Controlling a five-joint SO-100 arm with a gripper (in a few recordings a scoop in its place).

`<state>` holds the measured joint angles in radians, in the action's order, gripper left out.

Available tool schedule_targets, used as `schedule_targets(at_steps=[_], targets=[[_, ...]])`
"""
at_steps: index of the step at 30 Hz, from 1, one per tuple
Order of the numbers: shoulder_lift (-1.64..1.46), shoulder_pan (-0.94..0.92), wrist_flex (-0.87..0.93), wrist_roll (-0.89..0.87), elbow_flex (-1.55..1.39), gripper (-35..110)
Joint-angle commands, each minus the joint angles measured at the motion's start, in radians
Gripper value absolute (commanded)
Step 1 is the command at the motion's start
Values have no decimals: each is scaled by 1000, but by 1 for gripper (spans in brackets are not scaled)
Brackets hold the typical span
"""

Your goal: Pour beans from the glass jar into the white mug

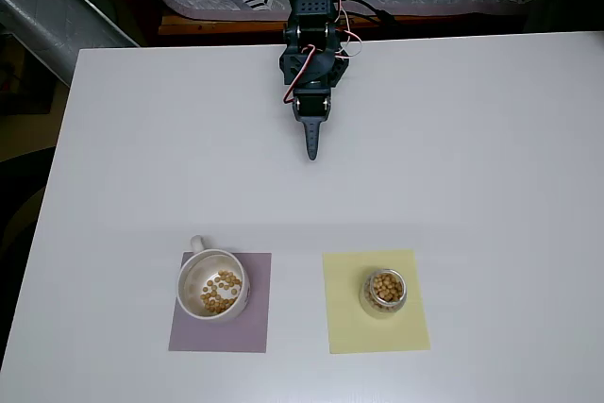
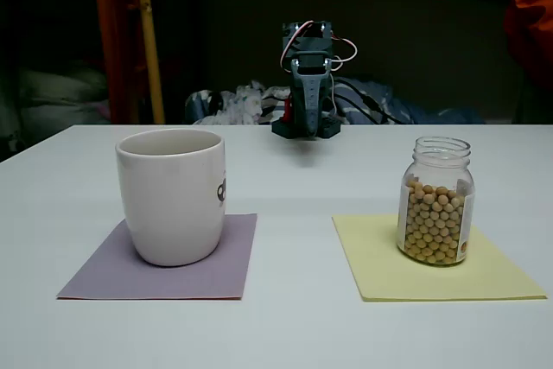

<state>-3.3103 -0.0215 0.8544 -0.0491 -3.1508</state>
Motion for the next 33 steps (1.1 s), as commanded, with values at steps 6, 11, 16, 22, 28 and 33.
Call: schedule_targets(at_steps=[6, 11, 16, 22, 28, 33], targets=[[-38, -61, 26, -83, -9, 0], [-38, -64, 28, 0, -6, 5], [-38, -64, 28, 161, 94, 8], [3, -71, 3, 350, 252, 9], [442, -72, -46, 591, 620, 20], [793, -64, -160, 818, 897, 27]])
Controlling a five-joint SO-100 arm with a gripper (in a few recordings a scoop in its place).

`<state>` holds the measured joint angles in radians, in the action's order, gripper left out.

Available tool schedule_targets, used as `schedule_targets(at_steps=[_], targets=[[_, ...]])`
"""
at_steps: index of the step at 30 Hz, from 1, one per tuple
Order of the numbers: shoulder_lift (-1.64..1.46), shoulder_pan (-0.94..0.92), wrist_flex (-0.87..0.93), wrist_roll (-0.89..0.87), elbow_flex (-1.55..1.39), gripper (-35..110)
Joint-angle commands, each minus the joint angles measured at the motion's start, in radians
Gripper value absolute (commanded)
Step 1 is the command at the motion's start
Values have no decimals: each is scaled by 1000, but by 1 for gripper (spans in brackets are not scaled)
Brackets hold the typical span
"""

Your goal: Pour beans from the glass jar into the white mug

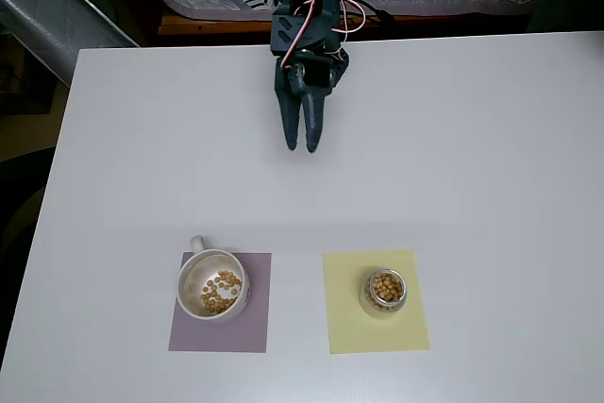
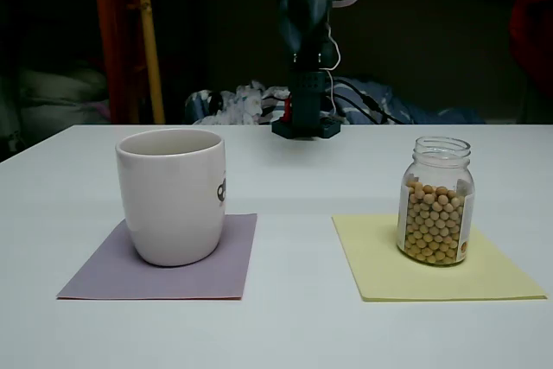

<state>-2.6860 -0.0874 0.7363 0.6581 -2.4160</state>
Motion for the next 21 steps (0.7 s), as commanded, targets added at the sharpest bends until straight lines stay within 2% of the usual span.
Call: schedule_targets(at_steps=[1, 8, 12, 15, 21], targets=[[232, 5, -55, 156, 209, 28], [474, 29, -385, 592, 207, 29], [557, 60, -612, 764, 110, 33], [649, 92, -874, 867, -8, 38], [971, 160, -1359, 931, -114, 45]])
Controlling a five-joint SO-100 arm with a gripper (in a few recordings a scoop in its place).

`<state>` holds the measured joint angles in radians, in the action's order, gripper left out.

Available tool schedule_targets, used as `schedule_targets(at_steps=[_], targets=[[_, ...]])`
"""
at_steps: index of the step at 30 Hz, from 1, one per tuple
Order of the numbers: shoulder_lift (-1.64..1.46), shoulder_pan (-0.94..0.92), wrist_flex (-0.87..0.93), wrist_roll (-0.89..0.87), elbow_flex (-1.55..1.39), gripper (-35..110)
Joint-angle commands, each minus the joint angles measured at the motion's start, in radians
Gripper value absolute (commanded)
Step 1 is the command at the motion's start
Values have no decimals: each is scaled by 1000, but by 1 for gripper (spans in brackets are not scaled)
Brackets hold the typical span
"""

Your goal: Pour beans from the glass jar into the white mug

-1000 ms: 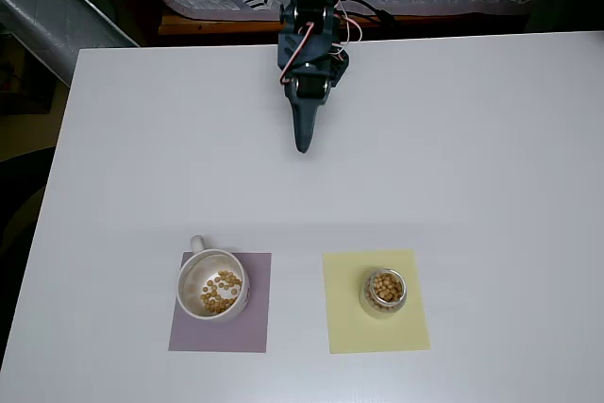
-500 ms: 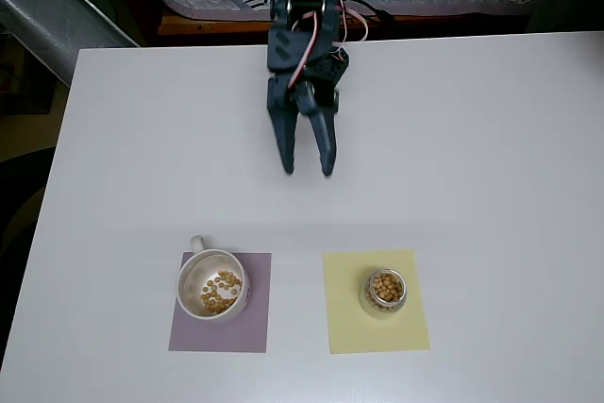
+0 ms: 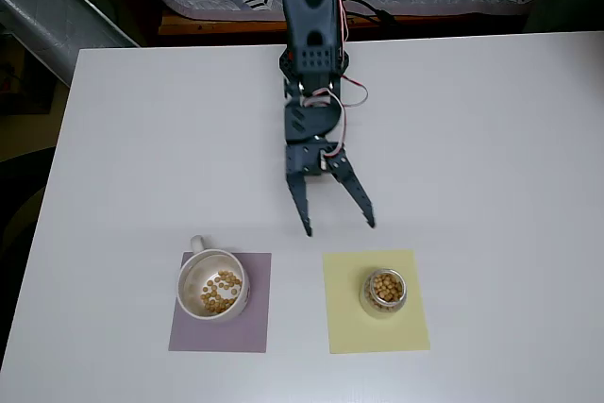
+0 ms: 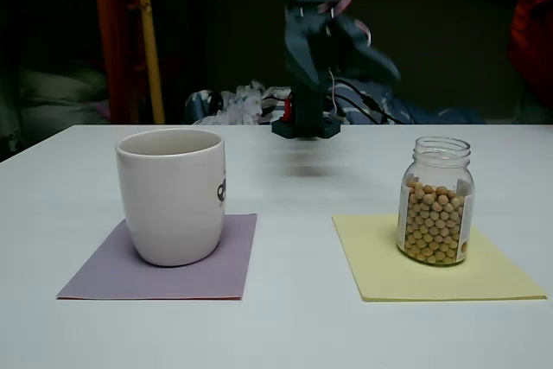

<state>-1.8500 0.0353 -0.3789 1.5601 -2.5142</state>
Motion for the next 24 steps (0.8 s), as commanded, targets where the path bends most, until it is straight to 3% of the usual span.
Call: schedule_targets(at_steps=[1, 10, 24], targets=[[201, 49, -322, 32, -15, 46], [675, 150, -727, 95, 107, 44], [1049, 120, -793, 123, 497, 42]])
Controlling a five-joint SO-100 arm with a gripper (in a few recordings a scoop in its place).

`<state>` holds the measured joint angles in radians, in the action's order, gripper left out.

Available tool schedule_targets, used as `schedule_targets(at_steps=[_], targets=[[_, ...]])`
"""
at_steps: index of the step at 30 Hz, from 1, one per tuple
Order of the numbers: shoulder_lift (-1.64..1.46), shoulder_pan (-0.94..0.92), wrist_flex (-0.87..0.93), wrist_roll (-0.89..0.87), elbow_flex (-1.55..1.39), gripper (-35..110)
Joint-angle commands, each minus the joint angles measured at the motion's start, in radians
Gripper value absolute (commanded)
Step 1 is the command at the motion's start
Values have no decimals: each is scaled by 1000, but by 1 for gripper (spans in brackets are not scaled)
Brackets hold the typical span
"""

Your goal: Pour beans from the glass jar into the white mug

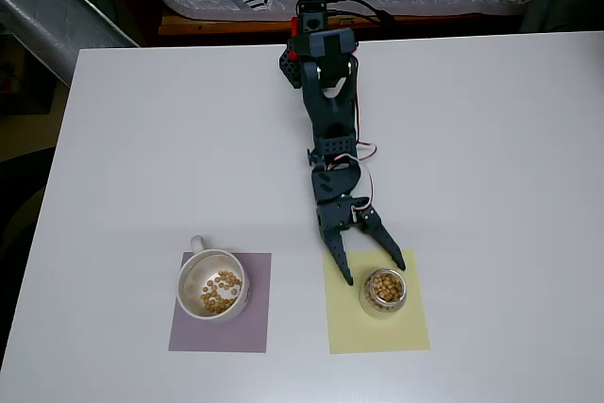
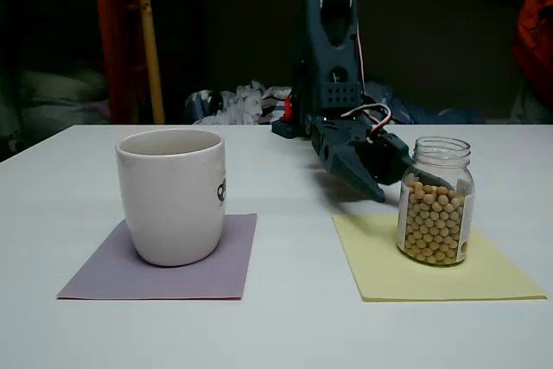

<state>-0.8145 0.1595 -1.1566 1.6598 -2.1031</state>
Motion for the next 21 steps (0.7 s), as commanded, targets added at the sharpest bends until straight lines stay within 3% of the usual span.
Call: schedule_targets(at_steps=[1, 7, 21], targets=[[25, -11, -8, 21, 104, 43], [29, -12, 46, 2, 150, 55], [109, 64, 123, -2, 316, 57]])
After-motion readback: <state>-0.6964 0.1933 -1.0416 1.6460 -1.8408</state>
